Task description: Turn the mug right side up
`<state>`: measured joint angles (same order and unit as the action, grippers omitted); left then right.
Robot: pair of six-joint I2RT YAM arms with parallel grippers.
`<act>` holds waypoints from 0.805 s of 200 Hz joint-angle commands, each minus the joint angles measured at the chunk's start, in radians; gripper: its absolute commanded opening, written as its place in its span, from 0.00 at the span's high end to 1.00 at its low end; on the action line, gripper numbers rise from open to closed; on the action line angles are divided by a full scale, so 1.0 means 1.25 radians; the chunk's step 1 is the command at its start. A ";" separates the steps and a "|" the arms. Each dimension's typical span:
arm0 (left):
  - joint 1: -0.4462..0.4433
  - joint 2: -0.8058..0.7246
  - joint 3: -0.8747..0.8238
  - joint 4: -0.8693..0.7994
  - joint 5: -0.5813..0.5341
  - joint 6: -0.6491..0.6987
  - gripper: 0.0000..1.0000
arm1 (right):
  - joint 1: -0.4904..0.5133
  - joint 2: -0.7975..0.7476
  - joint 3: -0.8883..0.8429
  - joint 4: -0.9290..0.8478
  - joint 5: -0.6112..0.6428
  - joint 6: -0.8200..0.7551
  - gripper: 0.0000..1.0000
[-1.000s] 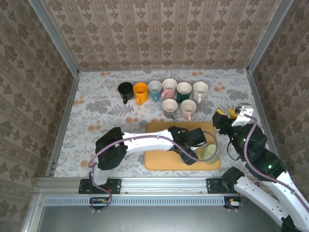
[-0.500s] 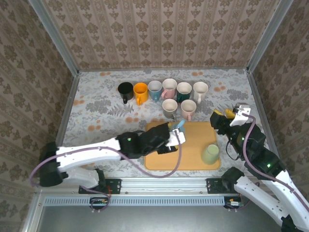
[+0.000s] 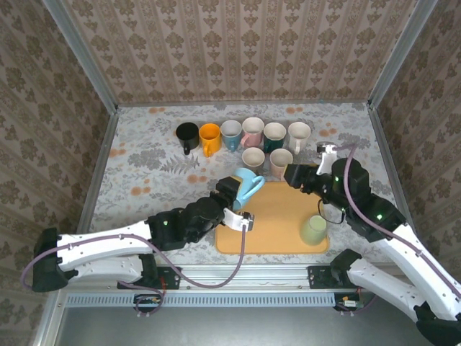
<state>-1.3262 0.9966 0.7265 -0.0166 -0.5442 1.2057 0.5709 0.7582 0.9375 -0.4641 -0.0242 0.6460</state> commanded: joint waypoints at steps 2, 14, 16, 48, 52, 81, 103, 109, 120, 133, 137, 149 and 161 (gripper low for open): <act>0.006 -0.059 -0.023 0.111 -0.055 0.134 0.74 | -0.014 0.037 0.015 0.037 -0.217 0.160 0.45; 0.004 -0.078 -0.041 0.116 -0.055 0.154 0.74 | -0.025 0.072 0.011 0.060 -0.304 0.221 0.46; 0.004 -0.081 -0.044 0.116 -0.055 0.155 0.74 | -0.027 0.078 0.010 0.066 -0.318 0.232 0.46; 0.006 -0.139 -0.071 0.112 -0.050 0.178 0.73 | -0.021 0.154 -0.038 0.217 -0.474 0.380 0.49; 0.007 -0.145 -0.073 0.111 -0.048 0.179 0.73 | -0.019 0.159 -0.046 0.241 -0.482 0.392 0.49; 0.007 -0.163 -0.086 0.104 -0.039 0.193 0.72 | 0.008 0.197 -0.038 0.294 -0.489 0.411 0.50; 0.008 -0.163 -0.092 0.118 -0.039 0.206 0.72 | 0.032 0.240 -0.025 0.321 -0.501 0.423 0.50; 0.008 -0.163 -0.092 0.124 -0.040 0.206 0.72 | 0.038 0.251 -0.021 0.322 -0.502 0.421 0.50; 0.008 -0.163 -0.091 0.135 -0.041 0.206 0.72 | 0.050 0.268 -0.021 0.330 -0.503 0.419 0.52; 0.009 -0.163 -0.089 0.147 -0.043 0.208 0.72 | 0.059 0.283 -0.028 0.349 -0.505 0.424 0.54; 0.009 -0.163 -0.089 0.150 -0.044 0.209 0.72 | 0.061 0.287 -0.031 0.355 -0.506 0.425 0.55; 0.009 -0.164 -0.089 0.156 -0.042 0.209 0.72 | 0.064 0.295 -0.041 0.373 -0.506 0.433 0.59; 0.008 -0.166 -0.092 0.159 -0.043 0.209 0.72 | 0.065 0.298 -0.050 0.385 -0.505 0.438 0.65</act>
<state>-1.3144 0.8139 0.6014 0.0479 -0.5938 1.4532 0.6369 1.1198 0.8864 -0.0612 -0.6147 1.1618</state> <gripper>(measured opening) 0.713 0.395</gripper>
